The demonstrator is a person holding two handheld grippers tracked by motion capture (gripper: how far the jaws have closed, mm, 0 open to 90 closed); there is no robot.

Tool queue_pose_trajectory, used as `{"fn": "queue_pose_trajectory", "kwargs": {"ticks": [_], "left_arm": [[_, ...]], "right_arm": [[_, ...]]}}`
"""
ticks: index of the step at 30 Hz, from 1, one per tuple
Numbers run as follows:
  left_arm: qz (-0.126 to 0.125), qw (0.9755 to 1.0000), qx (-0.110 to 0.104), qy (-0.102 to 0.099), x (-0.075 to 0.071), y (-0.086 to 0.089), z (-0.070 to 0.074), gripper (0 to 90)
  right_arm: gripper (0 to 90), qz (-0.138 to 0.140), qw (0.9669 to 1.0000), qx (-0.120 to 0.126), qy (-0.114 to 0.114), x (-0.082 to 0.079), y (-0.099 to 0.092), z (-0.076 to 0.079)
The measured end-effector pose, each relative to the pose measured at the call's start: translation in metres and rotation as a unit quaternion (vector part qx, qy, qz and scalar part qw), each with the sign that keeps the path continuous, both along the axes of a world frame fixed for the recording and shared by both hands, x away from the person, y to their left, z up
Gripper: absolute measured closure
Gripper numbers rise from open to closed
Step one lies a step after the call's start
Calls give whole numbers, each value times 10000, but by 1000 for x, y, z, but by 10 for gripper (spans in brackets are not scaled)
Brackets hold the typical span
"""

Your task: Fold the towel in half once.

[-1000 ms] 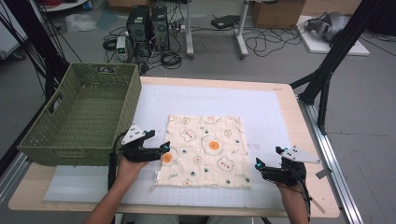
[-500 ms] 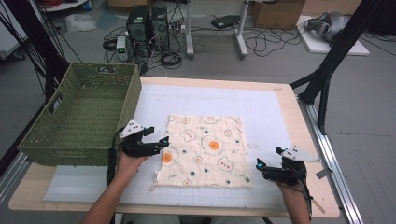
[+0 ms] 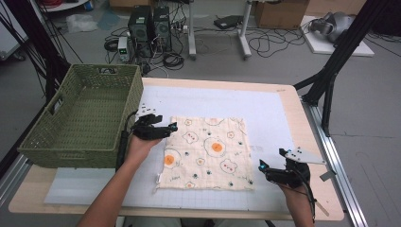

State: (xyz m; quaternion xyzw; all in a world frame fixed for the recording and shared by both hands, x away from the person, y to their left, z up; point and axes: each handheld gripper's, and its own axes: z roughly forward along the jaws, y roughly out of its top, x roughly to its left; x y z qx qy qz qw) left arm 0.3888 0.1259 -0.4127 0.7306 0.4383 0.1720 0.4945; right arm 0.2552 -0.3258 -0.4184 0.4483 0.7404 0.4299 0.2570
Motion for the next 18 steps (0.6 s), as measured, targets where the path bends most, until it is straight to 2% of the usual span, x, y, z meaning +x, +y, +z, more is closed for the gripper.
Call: {"fn": "queue_pose_trajectory", "kwargs": {"ticks": [1,5,9,10,11,13,18], "left_arm": [[16,9999,108,-8,4,-2,0,291],[165,9995,258,49,20,-7,-2,316],[214,9991,345,138,32,-11,-4,321],[248,9991,313,127,35,-11,-5,322],[217,9992,272,211,38,-11,-7,326],[212,9986,407,262,43,-12,-10,352],[248,9973,592,349,49,-19,-19,368]], "right_arm": [[115,2,10000,15,-3,0,0,0],[115,11,10000,-5,-21,1,0,-1],[115,-33,10000,45,8,1,-2,-1],[115,-34,10000,31,3,1,-3,-1],[115,-37,10000,42,-4,2,-3,-1],[115,-29,10000,30,-13,2,-3,-1],[115,-22,10000,38,33,2,-2,-1]]}}
